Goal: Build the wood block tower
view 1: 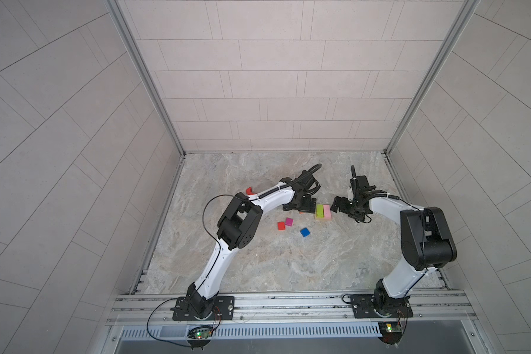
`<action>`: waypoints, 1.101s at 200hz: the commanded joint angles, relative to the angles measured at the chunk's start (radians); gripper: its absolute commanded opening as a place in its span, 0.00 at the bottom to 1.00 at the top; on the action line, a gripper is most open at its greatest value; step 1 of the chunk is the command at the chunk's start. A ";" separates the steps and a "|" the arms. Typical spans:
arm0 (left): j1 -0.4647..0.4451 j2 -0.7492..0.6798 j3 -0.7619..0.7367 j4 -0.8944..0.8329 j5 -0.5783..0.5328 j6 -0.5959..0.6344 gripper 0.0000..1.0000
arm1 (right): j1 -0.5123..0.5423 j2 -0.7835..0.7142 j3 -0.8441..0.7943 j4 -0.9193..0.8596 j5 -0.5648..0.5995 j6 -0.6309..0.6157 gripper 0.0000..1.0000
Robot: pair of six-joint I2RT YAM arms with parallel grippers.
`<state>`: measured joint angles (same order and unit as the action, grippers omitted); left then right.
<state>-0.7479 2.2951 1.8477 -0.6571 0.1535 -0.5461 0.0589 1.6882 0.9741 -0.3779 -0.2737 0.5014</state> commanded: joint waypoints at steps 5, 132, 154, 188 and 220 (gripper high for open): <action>-0.010 0.040 0.016 -0.041 -0.001 -0.002 1.00 | 0.011 0.017 0.005 -0.011 -0.010 -0.007 0.98; -0.015 0.044 0.018 -0.041 0.005 0.004 1.00 | 0.015 0.018 0.006 -0.007 -0.019 -0.006 0.98; -0.014 0.043 0.019 -0.041 0.006 0.005 1.00 | 0.016 0.021 0.009 -0.007 -0.019 -0.006 0.97; -0.016 0.044 0.018 -0.041 0.007 0.005 1.00 | 0.017 0.024 0.012 -0.014 -0.017 -0.006 0.97; -0.018 0.045 0.021 -0.041 0.008 0.007 1.00 | 0.018 0.019 0.016 -0.019 -0.004 -0.004 0.97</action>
<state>-0.7498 2.3005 1.8580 -0.6674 0.1520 -0.5423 0.0673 1.6913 0.9760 -0.3710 -0.2737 0.5011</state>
